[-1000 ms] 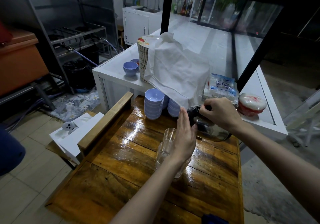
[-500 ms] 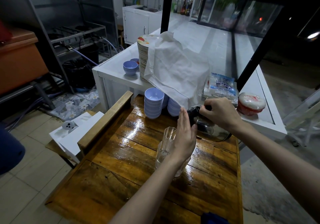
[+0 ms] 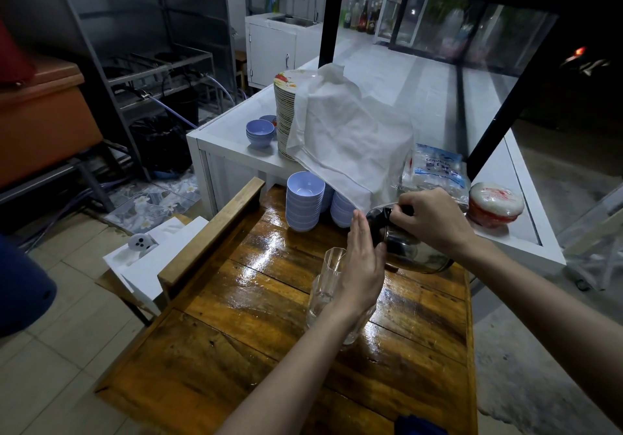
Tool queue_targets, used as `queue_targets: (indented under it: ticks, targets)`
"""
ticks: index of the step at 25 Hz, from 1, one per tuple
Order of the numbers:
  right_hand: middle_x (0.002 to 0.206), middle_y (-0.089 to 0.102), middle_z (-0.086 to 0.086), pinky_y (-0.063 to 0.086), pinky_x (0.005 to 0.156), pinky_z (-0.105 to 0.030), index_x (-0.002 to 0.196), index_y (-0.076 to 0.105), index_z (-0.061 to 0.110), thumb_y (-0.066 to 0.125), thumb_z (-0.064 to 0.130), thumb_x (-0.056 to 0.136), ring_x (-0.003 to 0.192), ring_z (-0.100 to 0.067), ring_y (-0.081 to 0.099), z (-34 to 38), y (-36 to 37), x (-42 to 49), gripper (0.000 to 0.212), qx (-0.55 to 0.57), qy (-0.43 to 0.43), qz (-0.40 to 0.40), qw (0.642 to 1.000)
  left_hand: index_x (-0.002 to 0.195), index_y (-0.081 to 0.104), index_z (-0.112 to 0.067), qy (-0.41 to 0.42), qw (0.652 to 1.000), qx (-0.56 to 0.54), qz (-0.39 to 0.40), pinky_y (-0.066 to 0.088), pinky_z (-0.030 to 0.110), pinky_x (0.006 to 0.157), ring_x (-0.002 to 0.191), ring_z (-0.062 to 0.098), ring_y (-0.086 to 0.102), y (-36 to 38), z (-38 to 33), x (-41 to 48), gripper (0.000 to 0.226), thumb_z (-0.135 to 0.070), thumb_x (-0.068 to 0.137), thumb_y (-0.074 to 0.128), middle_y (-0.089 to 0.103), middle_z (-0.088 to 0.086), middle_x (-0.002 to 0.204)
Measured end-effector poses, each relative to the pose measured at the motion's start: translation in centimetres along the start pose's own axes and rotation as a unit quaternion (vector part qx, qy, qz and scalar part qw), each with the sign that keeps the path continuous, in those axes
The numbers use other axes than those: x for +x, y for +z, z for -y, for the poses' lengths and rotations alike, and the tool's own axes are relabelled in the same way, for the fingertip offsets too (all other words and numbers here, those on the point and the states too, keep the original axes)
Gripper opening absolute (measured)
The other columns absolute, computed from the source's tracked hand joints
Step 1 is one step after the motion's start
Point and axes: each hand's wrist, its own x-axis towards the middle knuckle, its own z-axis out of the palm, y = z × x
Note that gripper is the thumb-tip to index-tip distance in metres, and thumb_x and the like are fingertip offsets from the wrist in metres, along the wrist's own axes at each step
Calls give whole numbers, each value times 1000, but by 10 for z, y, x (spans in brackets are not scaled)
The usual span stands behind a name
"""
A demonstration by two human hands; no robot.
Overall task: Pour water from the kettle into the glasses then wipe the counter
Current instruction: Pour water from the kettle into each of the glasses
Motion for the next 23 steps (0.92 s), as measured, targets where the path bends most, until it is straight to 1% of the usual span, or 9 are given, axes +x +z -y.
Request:
queue_targets:
  ticks: [3,5,6,9,13,16,18,20,23]
  targets:
    - [45,50,-4,27,58,-24,52,51,15,63,24,86,42,-24,47,-1,2,-1,37,3,0,-2,1000,152,-12,-15,-2,1000,-2,0,0,32,122,146,6,-16,-1,1,0,64,-36,104,25,-17,-1,160]
    - [46,55,-5,26,50,-20,53,58,9,62,24,87,41,-21,49,-3,2,-2,37,15,11,-5,1000,152,-12,-15,2,1000,4,2,-1,32,122,146,7,-16,-1,0,0,63,-36,104,24,-17,-1,160]
    - [47,57,-7,28,49,-22,54,60,7,61,25,87,42,-21,51,-4,3,-3,37,20,17,-8,1000,152,-12,-14,4,1000,8,3,-1,31,122,146,7,-16,-2,0,1,63,-36,104,24,-17,0,160]
    - [49,59,-9,31,49,-28,57,62,6,60,25,86,45,-24,54,-7,4,-7,35,35,38,-18,999,152,-10,-13,9,1000,16,5,-2,31,122,147,8,-15,-2,-2,3,62,-34,105,25,-15,1,161]
    - [54,61,-5,39,48,-31,61,64,9,57,26,89,49,-20,56,-12,6,-16,33,85,85,-23,992,152,-6,-10,24,999,30,7,-2,31,122,147,9,-13,-2,-5,9,60,-28,105,27,-11,3,161]
    - [52,56,0,34,47,-28,57,58,13,59,23,90,49,-17,52,-21,7,-24,34,112,135,-33,984,153,-1,-10,34,998,44,15,-1,30,122,148,9,-10,1,-7,15,58,-27,105,27,-6,3,162]
    - [54,57,-2,33,47,-27,58,59,11,59,22,90,51,-19,52,-27,8,-32,34,126,158,-37,979,153,1,-9,43,997,56,23,-2,29,122,148,10,-9,4,-9,19,57,-26,105,27,-4,5,162]
    - [57,61,-7,35,50,-29,61,62,7,58,20,91,55,-23,55,-33,8,-40,33,150,184,-43,970,153,1,-9,58,995,72,38,-4,26,121,147,9,-9,9,-11,23,57,-26,105,27,-3,6,162]
    - [58,61,-7,40,53,-34,58,61,11,57,19,91,57,-26,55,-45,9,-59,35,208,238,-54,947,153,2,-9,82,989,103,73,-7,22,119,146,7,-10,18,-17,28,57,-28,105,26,-3,5,162]
